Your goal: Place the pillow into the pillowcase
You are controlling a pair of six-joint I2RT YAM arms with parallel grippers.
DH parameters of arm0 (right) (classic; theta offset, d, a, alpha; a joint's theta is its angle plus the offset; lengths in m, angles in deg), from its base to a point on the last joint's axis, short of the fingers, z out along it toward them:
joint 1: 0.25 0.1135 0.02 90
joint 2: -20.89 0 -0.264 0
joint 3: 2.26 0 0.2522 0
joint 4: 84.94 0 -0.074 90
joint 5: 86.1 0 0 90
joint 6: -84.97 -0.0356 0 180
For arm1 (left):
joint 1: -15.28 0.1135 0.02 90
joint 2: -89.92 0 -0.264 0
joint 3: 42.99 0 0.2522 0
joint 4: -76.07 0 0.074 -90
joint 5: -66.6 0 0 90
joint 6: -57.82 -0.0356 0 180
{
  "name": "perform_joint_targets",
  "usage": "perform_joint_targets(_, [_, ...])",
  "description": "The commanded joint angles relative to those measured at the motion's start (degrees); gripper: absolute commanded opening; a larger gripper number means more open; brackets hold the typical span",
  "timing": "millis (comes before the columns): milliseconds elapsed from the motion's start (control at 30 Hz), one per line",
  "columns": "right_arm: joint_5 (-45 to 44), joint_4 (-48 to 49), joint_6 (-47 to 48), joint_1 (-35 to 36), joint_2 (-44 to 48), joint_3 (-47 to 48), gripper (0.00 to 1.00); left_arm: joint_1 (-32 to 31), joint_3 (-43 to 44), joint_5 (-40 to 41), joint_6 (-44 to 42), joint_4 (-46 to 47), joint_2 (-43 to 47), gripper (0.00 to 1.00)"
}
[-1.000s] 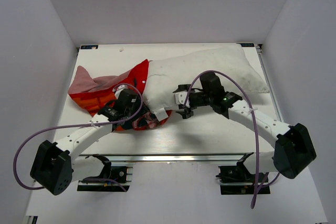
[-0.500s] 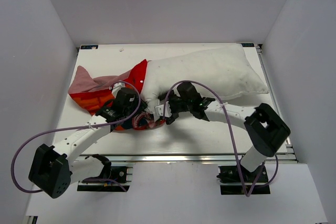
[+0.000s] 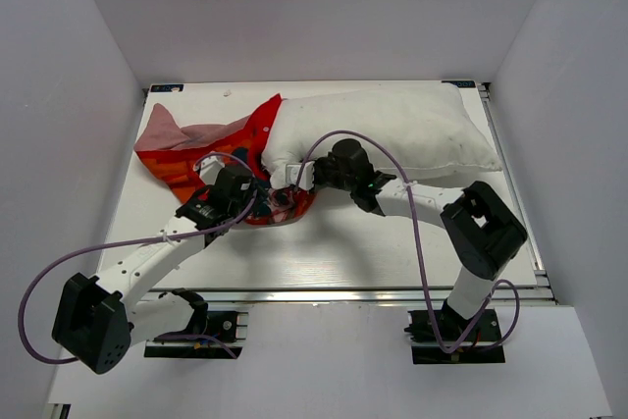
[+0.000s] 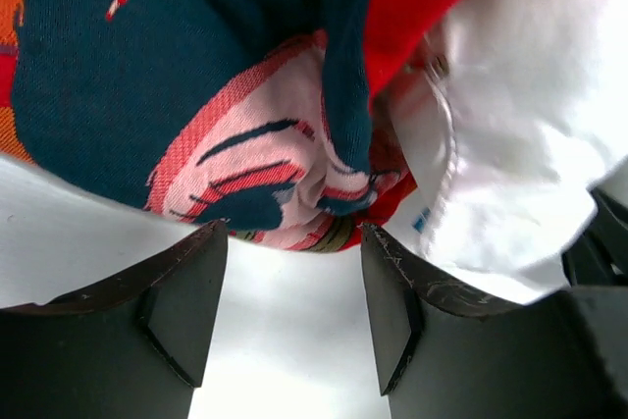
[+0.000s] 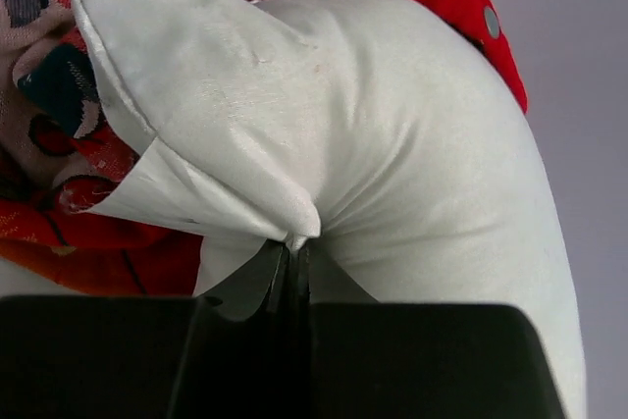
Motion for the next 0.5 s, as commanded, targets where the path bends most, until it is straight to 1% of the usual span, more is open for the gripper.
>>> perform_joint_targets(0, [1.89,0.39,-8.72,-2.67,6.54,1.20,0.00,0.44,3.43,3.06,0.83,0.32,-0.06,0.67])
perform_joint_targets(67, [4.35,-0.84,-11.45,-3.55,8.92,1.11,0.00,0.79,5.09,3.41,0.48,0.76,-1.37,0.67])
perform_joint_targets(233, [6.29,-1.55,-17.43,-4.34,11.13,1.20,0.00,1.93,8.88,2.36,-1.19,3.31,-6.03,0.67])
perform_joint_targets(467, [7.09,-2.78,-20.08,-5.31,11.22,3.04,0.00,2.37,13.98,-0.01,-2.86,6.12,-15.52,0.67])
